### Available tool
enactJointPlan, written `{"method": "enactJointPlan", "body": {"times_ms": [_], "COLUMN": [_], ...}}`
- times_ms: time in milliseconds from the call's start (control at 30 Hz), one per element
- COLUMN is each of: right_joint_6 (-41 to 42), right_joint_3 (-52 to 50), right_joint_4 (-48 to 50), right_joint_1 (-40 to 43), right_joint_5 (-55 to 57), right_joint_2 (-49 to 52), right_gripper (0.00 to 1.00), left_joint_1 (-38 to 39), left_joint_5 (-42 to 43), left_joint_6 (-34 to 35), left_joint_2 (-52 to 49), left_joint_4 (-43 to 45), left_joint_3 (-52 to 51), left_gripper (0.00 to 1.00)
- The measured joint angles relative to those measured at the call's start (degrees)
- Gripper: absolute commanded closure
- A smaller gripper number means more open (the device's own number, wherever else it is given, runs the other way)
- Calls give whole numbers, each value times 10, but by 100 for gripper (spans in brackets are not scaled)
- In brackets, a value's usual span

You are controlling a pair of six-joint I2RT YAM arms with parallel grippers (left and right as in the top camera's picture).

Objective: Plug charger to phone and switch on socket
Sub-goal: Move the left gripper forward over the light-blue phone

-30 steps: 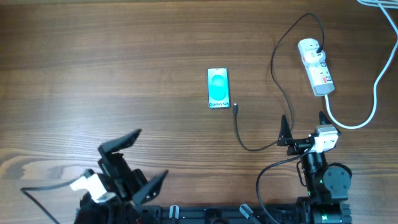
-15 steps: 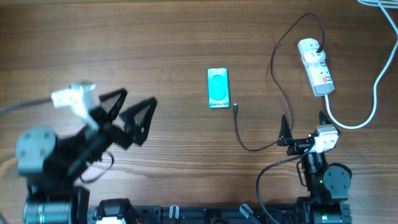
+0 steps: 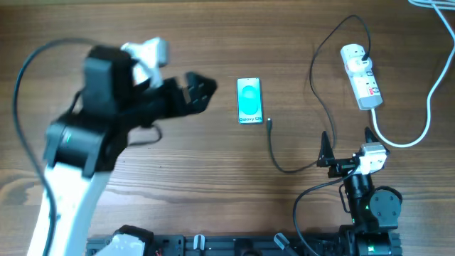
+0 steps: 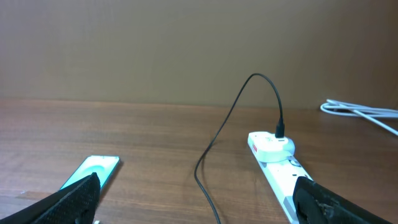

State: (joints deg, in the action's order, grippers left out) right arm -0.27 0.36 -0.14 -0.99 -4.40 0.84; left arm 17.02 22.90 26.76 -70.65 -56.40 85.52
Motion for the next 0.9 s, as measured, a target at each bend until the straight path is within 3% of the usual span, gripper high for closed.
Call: {"method": "enactJointPlan", "body": {"times_ms": [100,200,467,667,900], "right_joint_6": [0,0,0,0,0], "right_joint_3": [0,0,0,0,0], "right_joint_4": [0,0,0,0,0], "right_joint_1": [0,0,0,0,0], "right_joint_5": [0,0,0,0,0], "right_joint_2": [0,0,0,0,0], "right_gripper": [0,0,0,0,0], "left_joint_1": [62,92,152,176,168], "left_joint_5": [-107,-167,-218,-222,-227], "left_joint_6": [5,12,19,21,72], "left_joint_2": [-118,-198,-336,-366,-381], "left_joint_4": [-124,-191,-167,-153,-145], "left_joint_3": [137,213,236,236,236], "left_gripper": [0,0,0,0,0]}}
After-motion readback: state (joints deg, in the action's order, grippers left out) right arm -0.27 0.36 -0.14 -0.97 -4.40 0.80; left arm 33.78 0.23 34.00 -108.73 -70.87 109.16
